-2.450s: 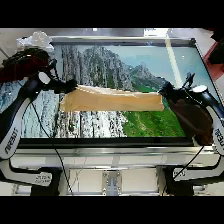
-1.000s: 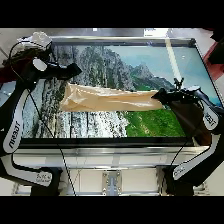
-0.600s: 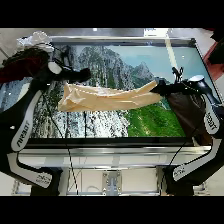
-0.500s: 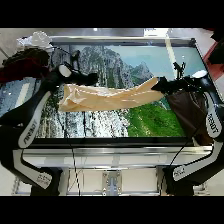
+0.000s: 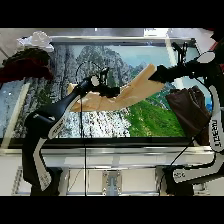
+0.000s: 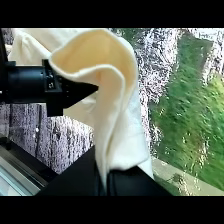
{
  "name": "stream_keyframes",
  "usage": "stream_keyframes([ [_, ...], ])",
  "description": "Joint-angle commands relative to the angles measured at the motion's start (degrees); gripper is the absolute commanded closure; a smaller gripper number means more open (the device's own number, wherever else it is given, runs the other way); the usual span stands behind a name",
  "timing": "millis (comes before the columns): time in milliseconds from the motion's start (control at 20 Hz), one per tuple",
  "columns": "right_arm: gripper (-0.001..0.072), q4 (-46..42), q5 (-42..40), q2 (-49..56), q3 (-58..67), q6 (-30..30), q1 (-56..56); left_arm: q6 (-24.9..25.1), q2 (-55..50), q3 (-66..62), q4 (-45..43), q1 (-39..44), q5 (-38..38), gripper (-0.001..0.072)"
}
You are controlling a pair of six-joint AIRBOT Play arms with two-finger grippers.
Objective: Fold the shirts.
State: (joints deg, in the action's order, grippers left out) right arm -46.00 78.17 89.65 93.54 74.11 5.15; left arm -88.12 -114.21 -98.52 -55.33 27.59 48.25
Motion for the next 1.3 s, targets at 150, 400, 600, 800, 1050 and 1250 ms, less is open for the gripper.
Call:
stream_keyframes([
  [150, 0.0676, -0.3, -1.9, -0.5, 5.2, 2.9, -5.3, -0.3, -0.5, -5.3, -0.1, -3.0, 6.4, 0.0695],
  [400, 0.0678, -0.8, -10.2, -0.2, 7.4, 4.8, -14.4, 2.7, 12.3, -12.5, -7.3, -13.7, 8.1, 0.0694],
  [600, 0.0678, 0.5, -20.8, 4.6, 7.4, 8.9, -24.9, 3.1, 22.8, -12.5, -12.7, -22.7, 12.0, 0.0695],
  [800, 0.0676, 9.4, -32.8, 14.0, 7.4, 8.8, -35.3, 6.8, 26.3, -12.5, -12.7, -27.8, 18.3, 0.0694],
  [1050, 0.0181, 20.8, -42.3, 18.4, 8.0, 3.3, -36.9, 8.6, 26.3, -12.4, -16.7, -28.8, 22.6, 0.0694],
  [1250, 0.0193, 6.6, -27.0, 18.1, 10.2, 10.6, -23.8, 9.4, 26.3, -12.4, -17.2, -28.8, 23.1, 0.0694],
])
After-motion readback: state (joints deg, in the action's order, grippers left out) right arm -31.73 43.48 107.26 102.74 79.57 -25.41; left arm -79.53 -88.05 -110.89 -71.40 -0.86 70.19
